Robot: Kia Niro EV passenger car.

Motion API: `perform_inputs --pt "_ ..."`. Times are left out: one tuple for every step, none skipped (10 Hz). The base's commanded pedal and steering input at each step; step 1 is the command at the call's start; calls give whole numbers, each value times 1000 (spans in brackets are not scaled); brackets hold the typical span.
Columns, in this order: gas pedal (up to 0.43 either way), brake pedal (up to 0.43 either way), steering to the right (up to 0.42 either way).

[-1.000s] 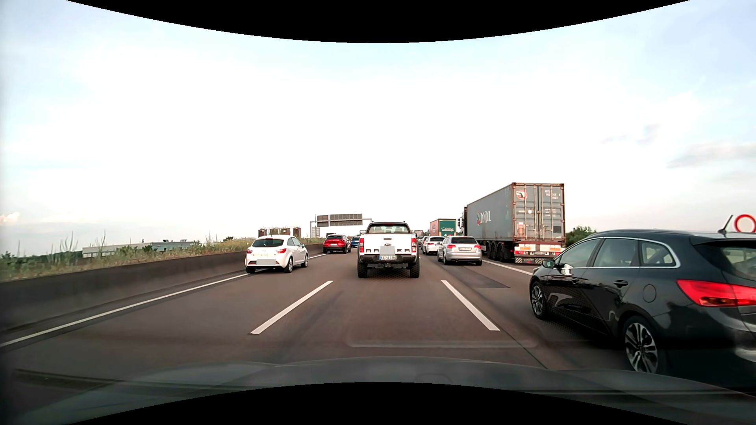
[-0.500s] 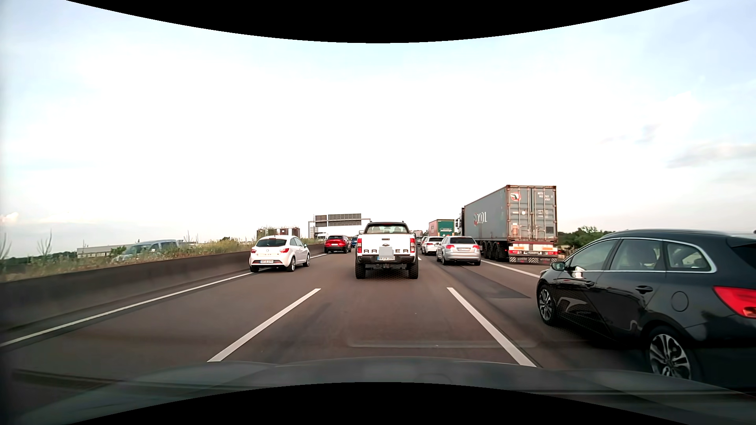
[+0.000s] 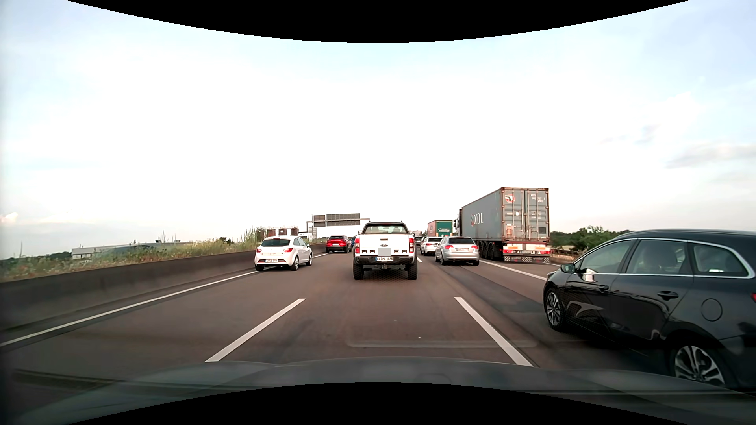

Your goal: Follow the waypoints while adhering to traffic rules and regulations

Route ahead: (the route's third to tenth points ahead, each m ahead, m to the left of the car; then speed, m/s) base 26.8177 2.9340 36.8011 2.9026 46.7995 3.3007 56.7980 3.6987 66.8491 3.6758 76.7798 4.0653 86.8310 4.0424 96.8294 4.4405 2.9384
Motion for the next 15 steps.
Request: perform_inputs --pt "0 0 0" --pt "0 0 0" --pt "0 0 0" --pt "0 0 0" --pt "0 0 0" --pt "0 0 0" --pt "0 0 0" --pt "0 0 0" --pt "0 0 -1" --pt "0 0 -2" --pt "0 0 -2" --pt "0 0 -3" --pt "0 0 -4" --pt "0 0 -5" --pt "0 0 -7"
